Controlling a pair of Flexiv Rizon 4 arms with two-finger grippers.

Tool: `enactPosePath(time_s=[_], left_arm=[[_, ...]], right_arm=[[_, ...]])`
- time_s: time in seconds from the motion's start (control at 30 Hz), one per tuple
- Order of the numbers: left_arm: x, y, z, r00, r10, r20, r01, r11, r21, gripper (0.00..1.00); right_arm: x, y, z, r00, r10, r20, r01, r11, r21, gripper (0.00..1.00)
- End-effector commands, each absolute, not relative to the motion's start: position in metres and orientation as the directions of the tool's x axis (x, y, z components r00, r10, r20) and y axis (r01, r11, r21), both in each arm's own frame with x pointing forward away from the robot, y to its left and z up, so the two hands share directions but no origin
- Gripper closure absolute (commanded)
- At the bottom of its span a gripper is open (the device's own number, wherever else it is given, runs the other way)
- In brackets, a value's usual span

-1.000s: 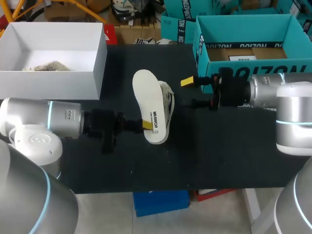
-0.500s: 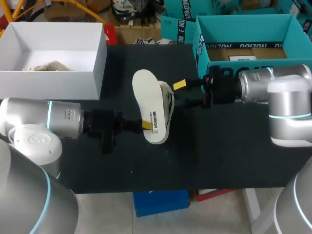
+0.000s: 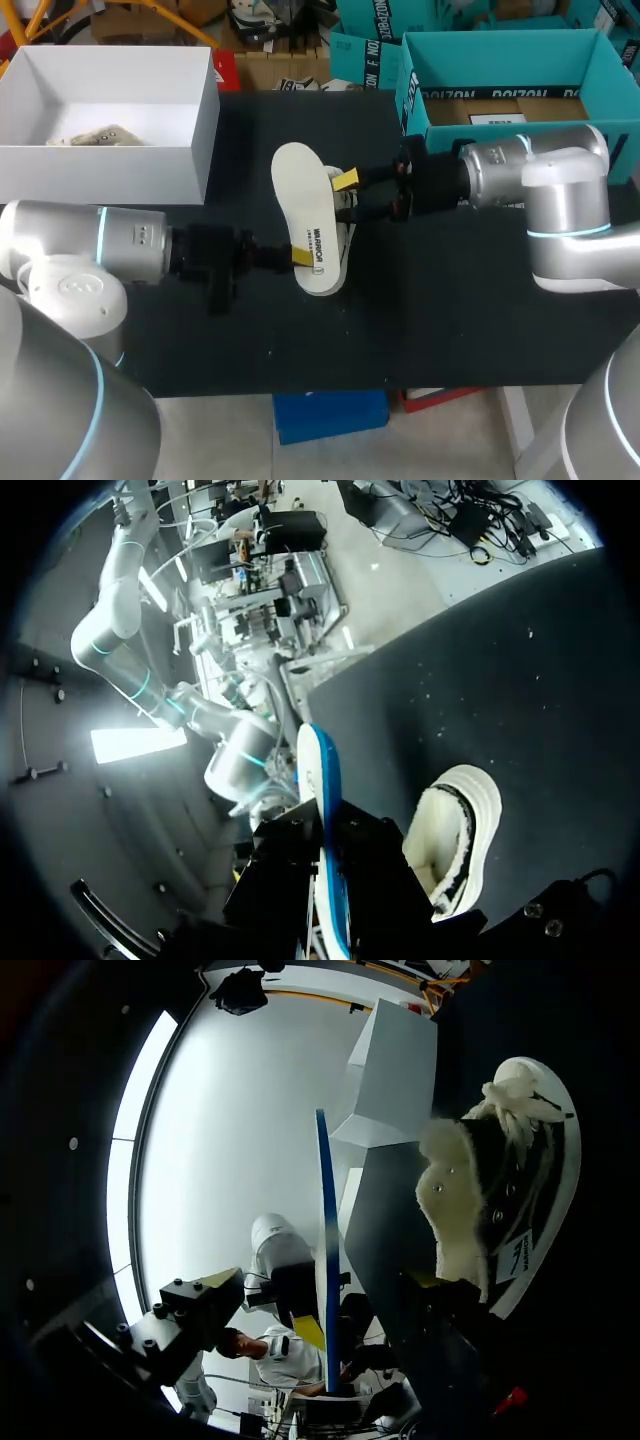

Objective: Take the shoe out of the shoebox, open the shoe tongue, remove and reinsert the insole, then place the shoe into the shoebox

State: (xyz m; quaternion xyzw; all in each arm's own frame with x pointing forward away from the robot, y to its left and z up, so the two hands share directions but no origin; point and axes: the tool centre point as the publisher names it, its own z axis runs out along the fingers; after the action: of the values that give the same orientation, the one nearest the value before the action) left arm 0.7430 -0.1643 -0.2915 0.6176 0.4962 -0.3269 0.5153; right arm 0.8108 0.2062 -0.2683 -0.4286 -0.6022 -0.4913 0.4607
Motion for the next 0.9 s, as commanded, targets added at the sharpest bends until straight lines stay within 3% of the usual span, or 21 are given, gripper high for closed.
enactPosePath(time_s=[0.03, 0.37, 0.5, 0.57, 0.6, 0.9], left_arm=[[0.742, -0.165, -0.292, 0.296, 0.279, -0.914, 0.949, 0.028, 0.316, 1.0], [0.742, -0.165, -0.292, 0.296, 0.279, -0.914, 0.949, 0.028, 0.316, 1.0], [0.742, -0.165, -0.292, 0.296, 0.279, -0.914, 0.949, 0.028, 0.316, 1.0], [0.742, -0.165, -0.292, 0.296, 0.279, -0.914, 0.949, 0.028, 0.316, 1.0], [0.742, -0.165, -0.292, 0.296, 0.279, -0.914, 0.949, 0.028, 0.316, 1.0], [0.742, -0.165, -0.292, 0.296, 0.279, -0.914, 0.949, 0.028, 0.316, 1.0]], right_arm=[[0.815, 0.219, -0.269, -0.209, 0.067, 0.976, 0.967, 0.164, 0.196, 0.0], [0.817, 0.231, -0.267, -0.218, 0.076, 0.973, 0.96, 0.196, 0.2, 0.01], [0.819, 0.231, -0.264, -0.221, 0.081, 0.972, 0.959, 0.2, 0.201, 0.19], [0.82, 0.231, -0.263, -0.222, 0.083, 0.972, 0.959, 0.202, 0.201, 0.43], [0.82, 0.231, -0.263, -0.221, 0.084, 0.972, 0.958, 0.203, 0.201, 0.5], [0.821, 0.232, -0.264, -0.22, 0.082, 0.972, 0.958, 0.205, 0.199, 0.75]])
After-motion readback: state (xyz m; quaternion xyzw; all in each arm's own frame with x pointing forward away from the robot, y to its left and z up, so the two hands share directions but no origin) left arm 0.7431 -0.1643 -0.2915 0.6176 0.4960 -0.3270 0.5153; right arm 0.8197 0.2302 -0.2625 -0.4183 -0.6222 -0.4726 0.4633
